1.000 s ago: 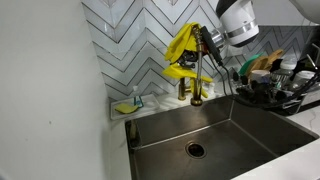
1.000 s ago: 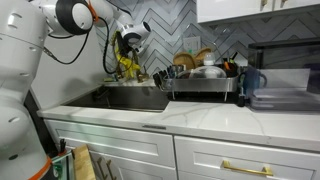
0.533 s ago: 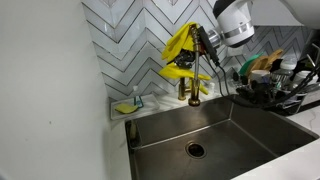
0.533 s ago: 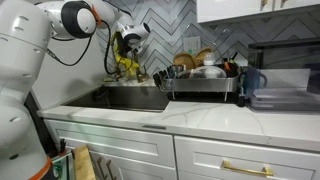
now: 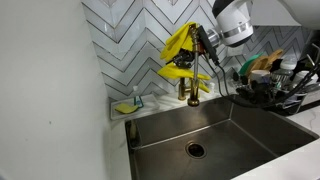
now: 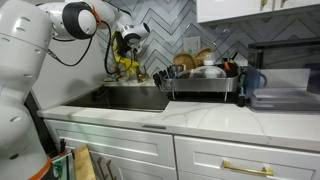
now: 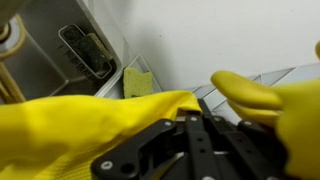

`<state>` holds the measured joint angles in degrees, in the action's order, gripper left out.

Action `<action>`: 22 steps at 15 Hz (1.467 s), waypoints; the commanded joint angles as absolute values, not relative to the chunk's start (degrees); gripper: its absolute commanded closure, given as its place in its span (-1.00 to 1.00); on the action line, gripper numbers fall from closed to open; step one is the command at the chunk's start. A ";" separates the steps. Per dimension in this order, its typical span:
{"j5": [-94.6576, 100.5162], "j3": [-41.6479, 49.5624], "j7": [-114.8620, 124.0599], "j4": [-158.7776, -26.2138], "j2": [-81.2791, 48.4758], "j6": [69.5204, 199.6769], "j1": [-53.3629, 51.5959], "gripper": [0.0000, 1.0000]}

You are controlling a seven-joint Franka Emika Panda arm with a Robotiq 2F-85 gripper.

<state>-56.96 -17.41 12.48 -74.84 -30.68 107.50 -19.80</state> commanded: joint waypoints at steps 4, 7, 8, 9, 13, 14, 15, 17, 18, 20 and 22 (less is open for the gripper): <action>-55.66 -16.70 14.19 -72.93 -31.65 105.27 -20.74 -0.05; -55.60 -16.55 14.37 -73.02 -31.40 104.89 -20.64 -0.50; -55.48 -16.46 14.56 -73.13 -31.27 104.82 -20.62 -0.67; -55.52 -16.43 14.61 -73.17 -31.19 104.79 -20.57 -0.80; -56.30 -16.22 15.27 -74.36 -29.88 105.13 -20.00 -1.00; -56.60 -16.11 15.63 -74.91 -29.38 105.33 -19.78 -1.00; -57.08 -16.01 16.00 -75.49 -28.88 105.80 -19.55 -1.00; -57.79 -15.91 16.40 -75.76 -28.45 106.69 -19.30 -0.50; -58.32 -15.91 16.53 -75.81 -28.43 106.90 -19.17 -0.47; -59.74 -15.88 17.64 -76.43 -28.07 107.45 -18.84 -0.17; -61.01 -15.59 19.77 -77.54 -27.37 108.24 -18.57 0.15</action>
<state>-58.58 -16.12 16.98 -74.26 -29.59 106.66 -18.87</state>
